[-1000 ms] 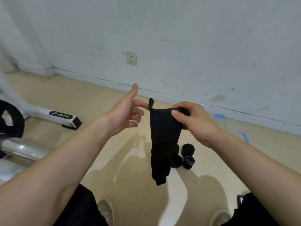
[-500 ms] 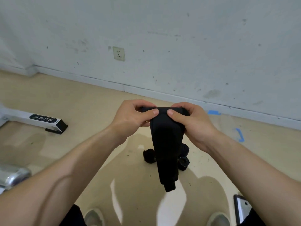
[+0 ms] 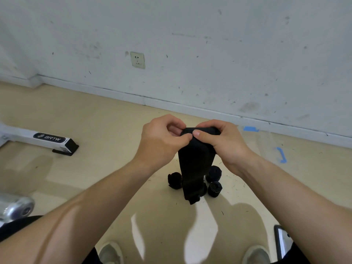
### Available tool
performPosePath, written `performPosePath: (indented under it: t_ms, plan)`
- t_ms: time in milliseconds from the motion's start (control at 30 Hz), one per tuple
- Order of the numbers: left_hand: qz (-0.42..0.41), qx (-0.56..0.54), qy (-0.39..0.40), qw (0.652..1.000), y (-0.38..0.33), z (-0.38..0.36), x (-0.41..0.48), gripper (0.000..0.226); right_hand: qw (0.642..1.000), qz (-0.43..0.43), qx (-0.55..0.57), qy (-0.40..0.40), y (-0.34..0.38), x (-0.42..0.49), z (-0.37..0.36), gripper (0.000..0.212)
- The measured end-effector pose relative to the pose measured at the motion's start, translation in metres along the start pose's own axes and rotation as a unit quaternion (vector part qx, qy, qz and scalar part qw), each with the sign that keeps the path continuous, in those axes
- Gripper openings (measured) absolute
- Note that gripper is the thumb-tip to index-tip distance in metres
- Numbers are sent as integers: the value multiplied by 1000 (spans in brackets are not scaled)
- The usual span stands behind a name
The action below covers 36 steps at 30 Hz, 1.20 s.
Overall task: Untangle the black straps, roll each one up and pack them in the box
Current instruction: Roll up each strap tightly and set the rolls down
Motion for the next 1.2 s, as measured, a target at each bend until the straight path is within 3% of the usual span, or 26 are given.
performPosePath:
  t_ms: [200, 333, 500, 633, 967, 1200]
  plan:
    - [-14, -64, 65, 996, -3, -2, -3, 22, 999, -26, 30, 26, -2, -5, -4, 11]
    - [-35, -53, 40, 997, -5, 8, -2, 14, 995, -36, 62, 71, 0, -11, -17, 10]
    - [7, -141, 126, 982, 1, -9, -5, 8, 994, -37, 71, 80, 3, -14, -21, 14]
    - [41, -162, 89, 982, 10, -1, 0, 6, 996, -29, 62, 61, 5, -12, -15, 27]
    - [67, -137, 48, 987, 19, 12, 8, 8, 1000, -18, 6, -23, 16, -13, 15, 8]
    - [49, -108, 28, 993, 16, 14, 7, 9, 998, -22, 51, 34, 21, -12, 4, 7]
Point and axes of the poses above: each hand's wrist, its own x-axis towards the middle knuckle, its own z-axis out of the back of the hand, y = z × x, the point moved 10 cm from there along x, towards the middle knuckle, and after that the axes turned 7 degrees about y, right-handed, at the moved point
